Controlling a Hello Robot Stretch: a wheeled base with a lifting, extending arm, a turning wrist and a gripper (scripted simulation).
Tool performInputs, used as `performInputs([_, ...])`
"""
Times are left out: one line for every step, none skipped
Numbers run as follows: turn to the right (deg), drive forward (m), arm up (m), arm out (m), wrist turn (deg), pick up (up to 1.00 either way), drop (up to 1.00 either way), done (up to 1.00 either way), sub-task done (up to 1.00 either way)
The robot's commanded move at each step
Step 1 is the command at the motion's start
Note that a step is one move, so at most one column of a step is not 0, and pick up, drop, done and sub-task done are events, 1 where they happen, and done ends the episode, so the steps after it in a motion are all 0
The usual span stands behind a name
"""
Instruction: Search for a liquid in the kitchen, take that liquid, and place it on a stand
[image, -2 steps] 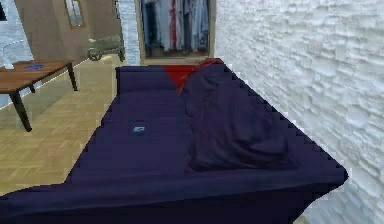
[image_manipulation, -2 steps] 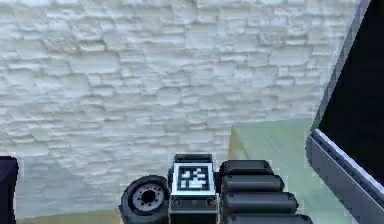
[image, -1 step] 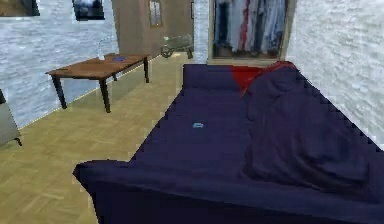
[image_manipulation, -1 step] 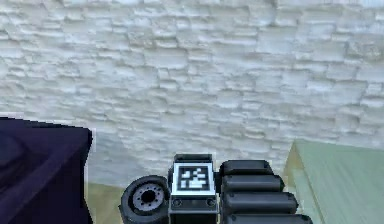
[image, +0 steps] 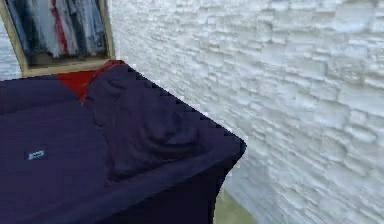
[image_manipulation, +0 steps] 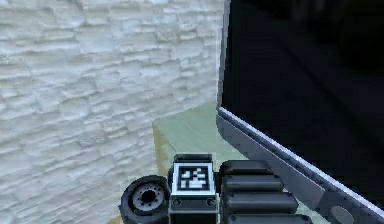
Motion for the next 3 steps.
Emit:
performInputs([45.0,0.0,0.0,0.0,0.0,0.0,0.0,0.0,0.0])
performInputs([6.0,0.0,0.0,0.0,0.0,0.0,0.0,0.0,0.0])
performInputs([0.0,0.0,0.0,0.36,0.0,0.0,0.0,0.0,0.0])
